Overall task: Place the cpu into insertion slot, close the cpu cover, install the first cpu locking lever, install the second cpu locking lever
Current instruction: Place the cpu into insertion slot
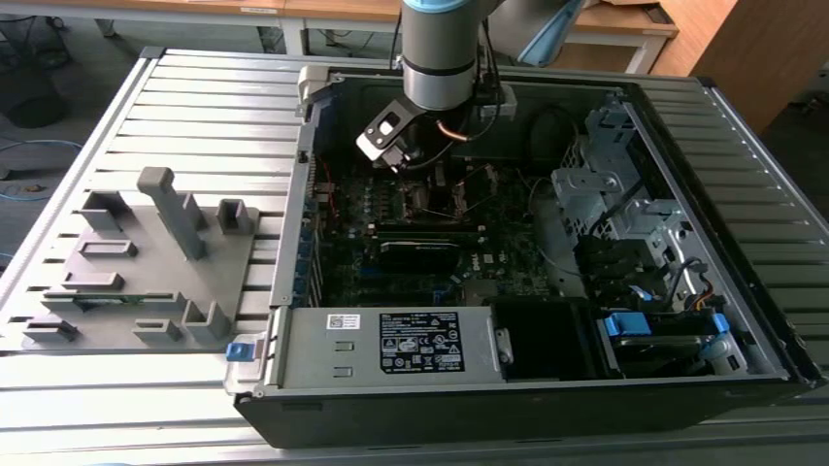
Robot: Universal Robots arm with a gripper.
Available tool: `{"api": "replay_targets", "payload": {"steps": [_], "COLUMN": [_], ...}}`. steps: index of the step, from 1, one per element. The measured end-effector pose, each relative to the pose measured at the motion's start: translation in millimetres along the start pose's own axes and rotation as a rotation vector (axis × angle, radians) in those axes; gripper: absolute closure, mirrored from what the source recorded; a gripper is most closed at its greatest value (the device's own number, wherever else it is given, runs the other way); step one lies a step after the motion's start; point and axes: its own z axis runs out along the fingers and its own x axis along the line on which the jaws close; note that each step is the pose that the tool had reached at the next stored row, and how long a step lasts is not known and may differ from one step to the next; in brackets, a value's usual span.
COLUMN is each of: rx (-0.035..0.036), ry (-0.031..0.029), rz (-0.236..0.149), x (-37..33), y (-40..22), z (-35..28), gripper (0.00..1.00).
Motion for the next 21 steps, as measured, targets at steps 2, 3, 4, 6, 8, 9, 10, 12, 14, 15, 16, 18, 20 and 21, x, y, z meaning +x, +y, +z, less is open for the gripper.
{"api": "replay_targets", "payload": {"steps": [2,3,4,6,8,9,10,12,14,15,16,18,20,21], "rx": [0.0001,0.0001,0.0001,0.0002,0.0002,0.0002,0.0003,0.0003,0.0004,0.0003,0.0003,0.0004,0.0003,0.0004], "ry": [-0.0001,0.0,-0.0001,-0.0002,-0.0005,-0.0006,-0.0009,-0.0012,-0.0012,-0.0012,-0.0012,-0.0012,-0.0012,-0.0012], "rz": [-0.001,-0.001,-0.001,0.0,0.004,0.007,0.01,0.015,0.015,0.015,0.015,0.015,0.015,0.015], "x": [0.0,0.0,-0.1,-0.1,0.0,0.0,0.0,0.0,0.0,0.0,0.0,-0.1,0.0,0.0], "y": [0.0,0.0,-0.1,-0.1,-0.2,-0.4,-0.5,-0.8,-0.9,-1.0,-1.0,-0.6,-0.5,-0.4], "z": [0.0,0.0,0.1,0.1,0.2,0.3,0.3,0.3,0.3,0.3,0.3,0.3,0.3,0.4], "gripper": [0.46,0.46,0.46,0.46,0.46,0.46,0.46,0.46,0.46,0.46,0.46,0.46,0.46,0.46]}}
